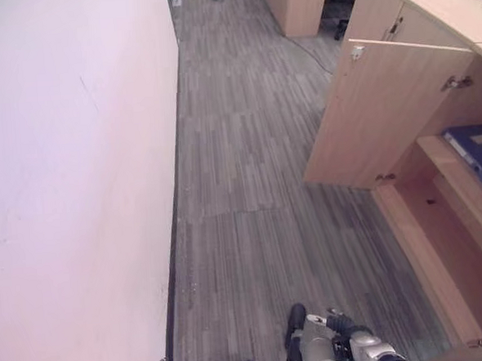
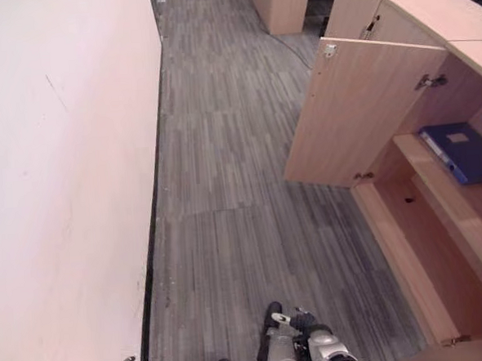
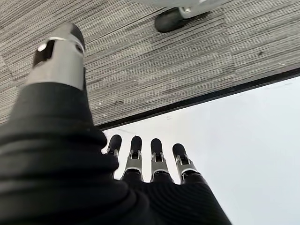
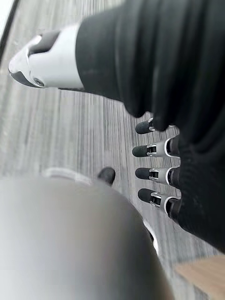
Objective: Put the empty folder in the office cabinet
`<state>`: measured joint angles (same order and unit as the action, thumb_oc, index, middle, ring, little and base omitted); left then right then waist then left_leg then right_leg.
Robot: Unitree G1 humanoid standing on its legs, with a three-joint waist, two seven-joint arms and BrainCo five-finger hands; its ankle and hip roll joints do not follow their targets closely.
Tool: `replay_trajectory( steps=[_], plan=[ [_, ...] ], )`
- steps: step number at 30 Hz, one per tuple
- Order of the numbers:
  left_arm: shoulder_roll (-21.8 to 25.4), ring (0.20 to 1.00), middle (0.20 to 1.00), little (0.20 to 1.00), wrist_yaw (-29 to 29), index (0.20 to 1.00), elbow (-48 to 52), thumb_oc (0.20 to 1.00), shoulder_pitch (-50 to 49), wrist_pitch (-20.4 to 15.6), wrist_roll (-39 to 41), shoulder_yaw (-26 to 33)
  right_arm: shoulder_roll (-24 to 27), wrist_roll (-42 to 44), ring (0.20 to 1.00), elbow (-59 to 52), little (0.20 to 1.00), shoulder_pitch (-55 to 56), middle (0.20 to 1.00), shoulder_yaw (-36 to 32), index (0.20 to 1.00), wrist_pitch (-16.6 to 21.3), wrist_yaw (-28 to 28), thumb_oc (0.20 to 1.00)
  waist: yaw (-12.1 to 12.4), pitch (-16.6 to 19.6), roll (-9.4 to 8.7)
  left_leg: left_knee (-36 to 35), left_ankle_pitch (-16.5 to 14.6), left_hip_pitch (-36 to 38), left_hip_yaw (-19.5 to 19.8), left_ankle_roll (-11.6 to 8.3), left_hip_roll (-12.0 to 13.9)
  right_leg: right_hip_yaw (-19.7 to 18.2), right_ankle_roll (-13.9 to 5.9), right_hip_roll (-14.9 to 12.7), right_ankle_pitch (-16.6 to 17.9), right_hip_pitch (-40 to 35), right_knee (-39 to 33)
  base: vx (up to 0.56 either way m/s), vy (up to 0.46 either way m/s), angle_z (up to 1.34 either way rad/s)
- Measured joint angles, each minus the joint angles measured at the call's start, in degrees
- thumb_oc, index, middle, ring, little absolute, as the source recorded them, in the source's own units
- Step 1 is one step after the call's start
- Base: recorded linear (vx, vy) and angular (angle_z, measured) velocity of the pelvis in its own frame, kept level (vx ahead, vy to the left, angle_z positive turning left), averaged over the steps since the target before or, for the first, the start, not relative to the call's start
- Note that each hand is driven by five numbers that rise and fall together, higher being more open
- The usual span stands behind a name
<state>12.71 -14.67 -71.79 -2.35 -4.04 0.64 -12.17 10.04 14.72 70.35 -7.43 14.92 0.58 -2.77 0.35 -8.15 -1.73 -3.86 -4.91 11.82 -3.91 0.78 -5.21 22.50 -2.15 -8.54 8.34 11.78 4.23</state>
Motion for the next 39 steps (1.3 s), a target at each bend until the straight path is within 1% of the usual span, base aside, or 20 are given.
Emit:
replay_trajectory(
  steps=[2,5,7,8,9,11,12,13,14,15,16,17,19,21,25,29,31,32,35,39],
  plan=[
    [-0.9,1.0,1.0,1.0,0.0,1.0,-0.5,1.0,0.3,0.0,0.0,0.5,0.9,0.0,1.0,0.2,1.0,0.5,1.0,-0.8,1.0,0.0,0.0,1.0,-0.6,0.3,1.2,1.2,-0.9,0.6,-0.4,-1.58,2.3,0.2,1.08,2.6,-0.7,-2.4,-2.3,0.27,-0.26,-0.09],
    [-1.3,1.0,1.0,1.0,0.0,1.0,-0.6,1.0,-0.1,0.0,0.1,0.7,1.9,1.0,1.0,1.4,1.0,2.6,1.0,-2.1,1.0,0.5,-0.6,1.0,-1.2,1.5,0.7,5.5,-3.7,0.7,-1.6,-3.52,5.4,0.1,3.28,6.0,-3.0,-5.6,-3.8,0.2,-0.251,-0.08],
    [-1.1,1.0,1.0,1.0,0.0,1.0,-0.2,1.0,0.6,0.0,0.1,0.7,2.5,2.2,1.0,2.3,1.0,4.0,1.0,-2.9,1.0,0.2,-1.1,1.0,-1.5,2.2,-0.23,8.1,-4.5,0.5,-2.8,-4.05,7.2,0.1,4.35,7.8,-4.4,-5.8,-3.3,0.15,-0.272,-0.13],
    [-0.3,1.0,1.0,1.0,0.1,1.0,-0.2,1.0,0.7,0.0,0.1,0.5,2.1,2.2,1.0,2.8,1.0,4.7,1.0,-3.7,1.0,0.1,-1.1,1.0,-1.5,2.8,-1.58,10.9,-4.7,-0.6,-3.2,-4.44,7.7,-0.1,4.37,8.3,-4.8,-6.3,-3.9,0.12,-0.258,-0.1],
    [0.4,1.0,1.0,1.0,0.0,1.0,-0.2,1.0,0.7,0.0,0.0,0.5,1.9,2.3,1.0,3.5,1.0,5.3,1.0,-3.8,1.0,0.1,-1.2,1.0,-1.6,3.3,-2.86,14.9,-4.7,-2.4,-3.6,-4.49,7.8,-0.1,4.24,8.5,-5.0,-6.6,-5.0,0.08,-0.255,-0.08],
    [1.5,1.0,1.0,1.0,-0.1,1.0,-0.1,1.0,0.8,0.2,0.0,0.5,1.8,2.3,1.0,4.2,1.0,6.7,1.0,-3.9,1.0,0.1,-1.3,1.0,-1.1,3.5,-4.38,29.1,-4.1,-9.0,-4.7,-5.24,9.8,-0.3,1.46,9.5,-7.0,-8.8,-6.8,0.06,-0.183,-0.22],
    [1.3,1.0,1.0,1.0,-0.2,1.0,0.0,1.0,0.7,0.0,0.0,0.5,2.3,2.4,1.0,4.6,1.0,6.8,1.0,-4.0,1.0,0.0,-1.5,1.0,-0.6,3.4,-4.1,38.5,-3.7,-13.9,-3.8,-5.21,11.6,-0.5,3.13,10.3,-8.0,-7.9,-4.1,0.08,-0.095,-0.51],
    [2.4,1.0,1.0,1.0,-0.4,1.0,0.5,1.0,1.3,-0.1,0.1,0.5,2.5,2.7,1.0,4.7,1.0,7.0,1.0,-4.0,1.0,0.0,-1.9,1.0,-0.2,2.9,-4.72,48.0,-1.9,-17.9,-2.9,-4.83,12.1,-1.5,6.82,10.8,-8.5,-7.7,-2.8,0.15,-0.038,-0.63],
    [3.1,1.0,1.0,1.0,-0.6,1.0,0.8,1.0,1.6,-0.1,0.1,0.7,1.8,3.7,1.0,5.5,1.0,7.2,1.0,-3.8,1.0,0.1,-2.4,1.0,0.0,2.5,-5.76,52.7,-1.0,-21.5,-2.3,-4.27,12.3,-2.3,4.76,11.7,-8.5,-9.4,-5.9,0.06,0.02,-0.58],
    [3.1,1.0,1.0,1.0,-0.7,1.0,0.6,1.0,1.3,-0.1,0.1,0.9,1.2,4.2,1.0,6.8,1.0,6.8,1.0,-3.9,1.0,0.1,-2.3,1.0,0.2,2.8,-5.74,48.4,-1.1,-23.1,-2.4,-4.26,12.7,-2.9,0.72,12.8,-11.4,-10.5,-6.6,0.11,0.054,-0.64],
    [1.9,1.0,1.0,1.0,-0.9,1.0,0.6,1.0,1.8,-0.6,0.1,0.6,1.8,4.4,1.0,7.9,1.0,5.0,1.0,-4.7,1.0,0.0,-2.3,1.0,0.8,1.8,-3.66,42.6,-1.5,-25.4,-1.0,-5.01,14.6,-5.3,8.84,11.4,-16.6,-3.8,12.6,0.15,0.144,-0.18],
    [3.6,1.0,1.0,1.0,-0.9,1.0,0.6,1.0,2.4,-0.3,0.2,0.8,2.4,4.4,1.0,8.4,1.0,5.0,1.0,-5.1,1.0,-0.1,-2.5,1.0,-0.9,0.6,-4.25,25.9,-0.5,-26.3,1.5,-6.59,12.5,-9.6,6.07,7.8,-21.8,-4.8,15.7,0.26,0.181,-0.22],
    [2.9,1.0,1.0,1.0,-0.9,1.0,-0.7,1.0,0.9,0.0,0.2,0.8,2.6,4.4,1.0,8.7,1.0,5.3,1.0,-5.6,1.0,0.0,-2.6,1.0,0.0,0.2,-3.25,9.2,4.4,-24.9,3.0,-6.56,10.5,-12.1,4.39,9.5,-17.4,-8.4,7.5,0.24,0.161,-0.47],
    [1.5,1.0,1.0,1.0,-0.9,1.0,-2.2,1.0,-1.0,0.0,0.4,1.0,2.8,4.4,1.0,8.8,1.0,5.2,1.0,-5.6,1.0,0.0,-2.6,1.0,0.9,0.4,-1.2,-1.3,9.0,-24.4,8.5,-7.21,9.0,-13.8,0.87,11.1,-14.7,-12.3,-0.5,0.2,0.134,-0.82],
    [-0.1,1.0,1.0,1.0,-0.2,1.0,-3.1,1.0,-2.4,0.3,1.2,1.0,2.9,4.4,1.0,8.6,1.0,5.0,1.0,-5.6,1.0,0.2,-2.2,1.0,1.9,0.2,0.11,-1.8,10.4,-23.5,16.9,-6.7,7.2,-19.5,5.25,14.5,-11.0,-17.3,-6.3,0.18,0.187,-0.82],
    [-0.7,1.0,1.0,1.0,0.5,1.0,-4.3,1.0,-1.1,-0.1,1.2,1.3,3.0,4.5,1.0,8.6,1.0,5.2,1.0,-5.8,1.0,0.4,-2.2,1.0,0.0,1.0,-0.76,2.4,11.3,-20.8,14.1,-4.94,4.6,-21.8,5.49,14.1,-10.9,-20.4,-8.5,0.16,0.223,-0.47],
    [-0.8,1.0,1.0,1.0,0.5,1.0,-5.0,1.0,-0.4,0.2,1.2,1.4,3.0,4.5,1.0,8.9,1.0,5.3,1.0,-6.4,1.0,0.0,-2.1,1.0,-0.1,1.5,-0.82,-1.6,12.3,-16.1,11.9,-1.05,4.3,-23.7,4.82,13.6,-11.3,-21.0,-8.2,0.14,0.214,-0.51],
    [-0.9,1.0,1.0,1.0,0.5,1.0,-5.2,1.0,-0.4,0.7,1.2,1.5,2.9,4.5,1.0,8.5,1.0,5.5,1.0,-6.5,1.0,0.1,-2.1,1.0,-1.0,1.3,-0.43,-1.9,14.6,-15.2,11.6,-0.68,4.5,-24.3,3.83,13.4,-12.0,-21.6,-7.6,0.1,0.224,-0.56],
    [-0.8,1.0,1.0,1.0,0.5,1.0,-3.1,1.0,0.6,0.3,1.2,-0.1,1.7,5.0,1.0,7.8,1.0,5.5,1.0,-6.5,1.0,0.1,-1.6,1.0,-1.4,1.8,0.9,-1.4,12.8,-12.7,7.5,1.5,4.3,-25.2,-0.47,12.0,-15.7,-17.6,1.8,0.08,0.261,-0.55],
    [-0.9,1.0,1.0,1.0,0.5,1.0,-2.1,1.0,2.6,0.1,1.1,-1.3,0.8,6.6,1.0,4.4,1.0,3.6,1.0,-6.6,1.0,0.3,-1.6,1.0,-1.1,1.6,1.95,-1.4,11.5,-11.8,0.9,3.5,3.8,-24.0,-2.2,9.5,-17.3,-14.6,5.6,0.04,0.181,-0.89]
  ],
)
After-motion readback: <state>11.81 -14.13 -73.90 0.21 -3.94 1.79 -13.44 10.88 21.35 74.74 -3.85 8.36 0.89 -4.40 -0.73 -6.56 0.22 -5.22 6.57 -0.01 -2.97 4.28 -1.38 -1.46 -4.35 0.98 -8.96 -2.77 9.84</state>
